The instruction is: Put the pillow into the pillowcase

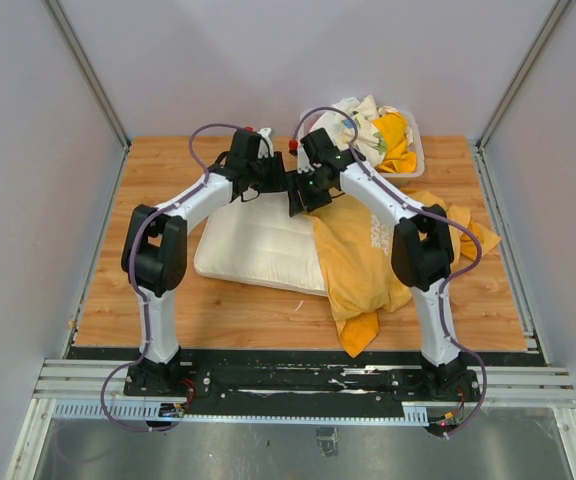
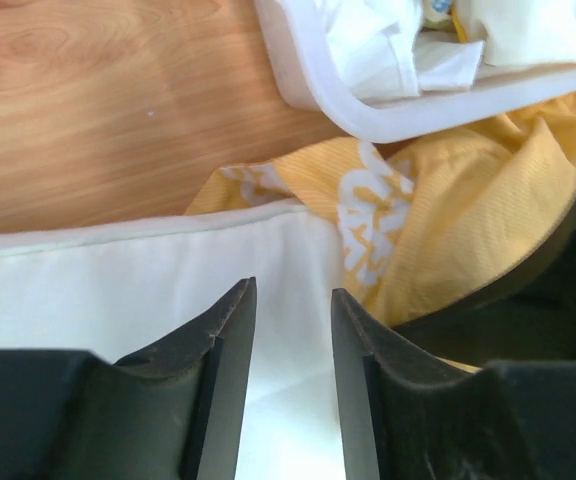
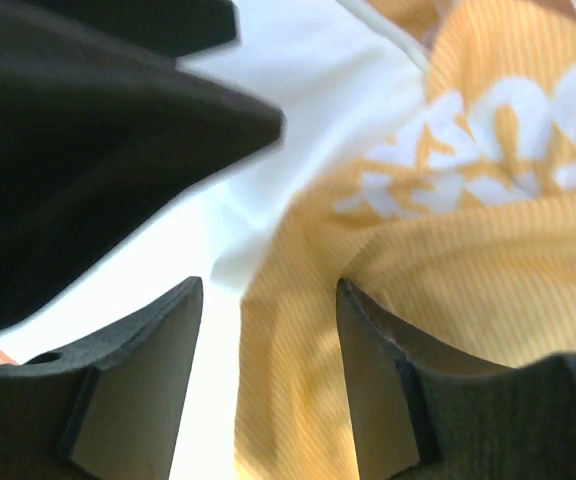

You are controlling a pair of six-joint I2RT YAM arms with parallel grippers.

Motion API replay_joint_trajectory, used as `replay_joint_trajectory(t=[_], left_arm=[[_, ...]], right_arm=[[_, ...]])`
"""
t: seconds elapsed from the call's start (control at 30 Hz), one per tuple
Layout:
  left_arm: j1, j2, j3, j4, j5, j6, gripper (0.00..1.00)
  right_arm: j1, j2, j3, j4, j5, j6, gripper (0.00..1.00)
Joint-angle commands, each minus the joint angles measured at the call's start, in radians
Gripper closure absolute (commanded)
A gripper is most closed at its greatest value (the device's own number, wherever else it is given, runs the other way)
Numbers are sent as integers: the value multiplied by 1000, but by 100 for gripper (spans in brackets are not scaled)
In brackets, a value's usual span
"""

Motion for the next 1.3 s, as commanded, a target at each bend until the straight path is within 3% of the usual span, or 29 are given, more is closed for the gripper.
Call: replay_joint_trajectory(t=[0.0,0.1,0.4,0.77,0.97,1.0,1.07,1.27], left_arm=[[1,-66,26,-31,-69,-13,56],[1,-139,-15,-61,-134,-8,53],[-34,-496,-381,-85,-246,-102,50],[-193,-880,-811,-77,-234,-474,37],[-244,-887,-978,18,-256,-628,34],[-245,-877,-999,49,-251,-644,27],[-245,-846,-1021,87,-276,-674,22],[-245,-743,-1020,170,-355,-735,19]], right_arm=[[-5,-130,-93,4,113,11,41],[-4,-219,-188,17,164,21,39],[41,-536,-498,45,261,57,37],[222,-816,-808,24,394,123,35],[330,-877,-925,28,466,180,34],[348,-874,-930,22,484,185,34],[373,-857,-933,13,503,196,34],[421,-811,-932,11,528,207,34]])
